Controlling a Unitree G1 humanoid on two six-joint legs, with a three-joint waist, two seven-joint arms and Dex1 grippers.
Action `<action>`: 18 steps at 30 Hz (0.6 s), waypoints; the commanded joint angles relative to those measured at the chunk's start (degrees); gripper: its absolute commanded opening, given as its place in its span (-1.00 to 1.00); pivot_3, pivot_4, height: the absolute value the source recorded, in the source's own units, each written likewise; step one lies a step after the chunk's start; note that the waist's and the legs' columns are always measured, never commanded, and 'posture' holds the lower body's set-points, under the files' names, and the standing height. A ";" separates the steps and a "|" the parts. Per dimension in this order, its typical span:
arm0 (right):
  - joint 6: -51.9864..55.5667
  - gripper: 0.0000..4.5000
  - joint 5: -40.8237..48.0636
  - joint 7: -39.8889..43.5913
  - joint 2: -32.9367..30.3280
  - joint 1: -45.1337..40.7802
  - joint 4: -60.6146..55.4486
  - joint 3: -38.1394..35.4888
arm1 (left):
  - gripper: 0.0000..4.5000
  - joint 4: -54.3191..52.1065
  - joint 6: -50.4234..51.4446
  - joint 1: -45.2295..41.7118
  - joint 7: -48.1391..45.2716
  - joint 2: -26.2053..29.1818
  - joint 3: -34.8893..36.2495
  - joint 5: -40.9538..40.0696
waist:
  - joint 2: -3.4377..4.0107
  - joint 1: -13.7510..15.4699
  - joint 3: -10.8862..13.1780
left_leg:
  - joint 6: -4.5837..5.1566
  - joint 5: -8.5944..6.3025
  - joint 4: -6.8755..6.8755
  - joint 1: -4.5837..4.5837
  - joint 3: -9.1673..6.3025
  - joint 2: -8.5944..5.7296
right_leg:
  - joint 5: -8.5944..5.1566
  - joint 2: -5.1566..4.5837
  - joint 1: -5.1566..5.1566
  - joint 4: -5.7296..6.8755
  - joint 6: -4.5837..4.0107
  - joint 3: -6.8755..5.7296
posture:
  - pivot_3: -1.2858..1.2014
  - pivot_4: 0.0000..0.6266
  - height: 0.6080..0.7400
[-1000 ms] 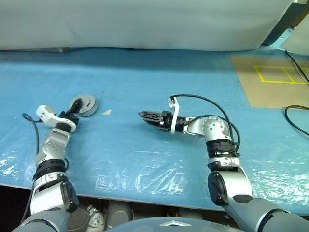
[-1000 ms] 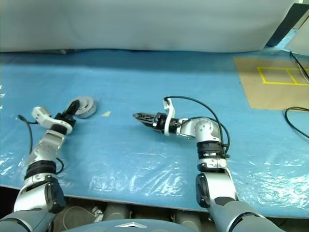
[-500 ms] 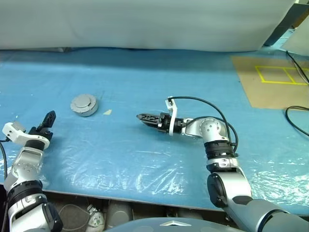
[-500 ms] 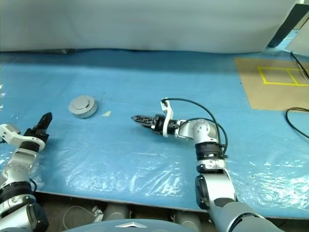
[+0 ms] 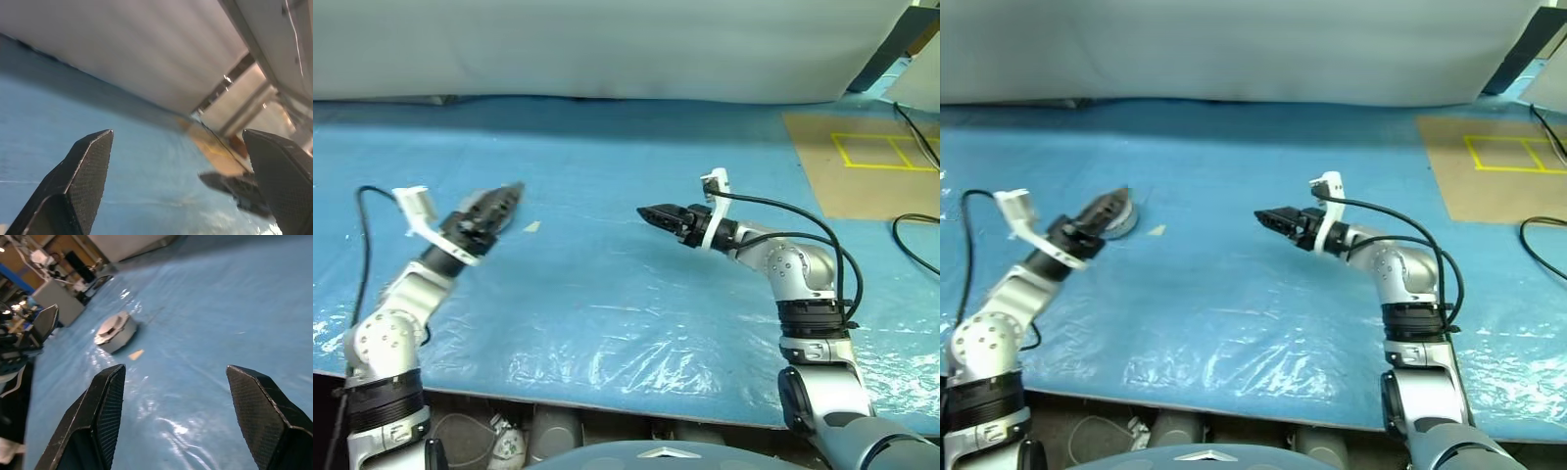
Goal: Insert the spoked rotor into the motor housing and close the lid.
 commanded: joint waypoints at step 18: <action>-14.64 0.53 -15.47 -7.17 -1.78 7.38 -9.91 8.02 | 0.98 10.26 -12.71 -5.17 -12.40 -0.19 -11.22 19.12 | 0.02 -1.29 0.01 | 0.00 0.00 0.00 0.07 -0.11 -0.01 | 0.01 0.08 0.05 0.04 0.01 0.05 | 0.03 -0.52 1.00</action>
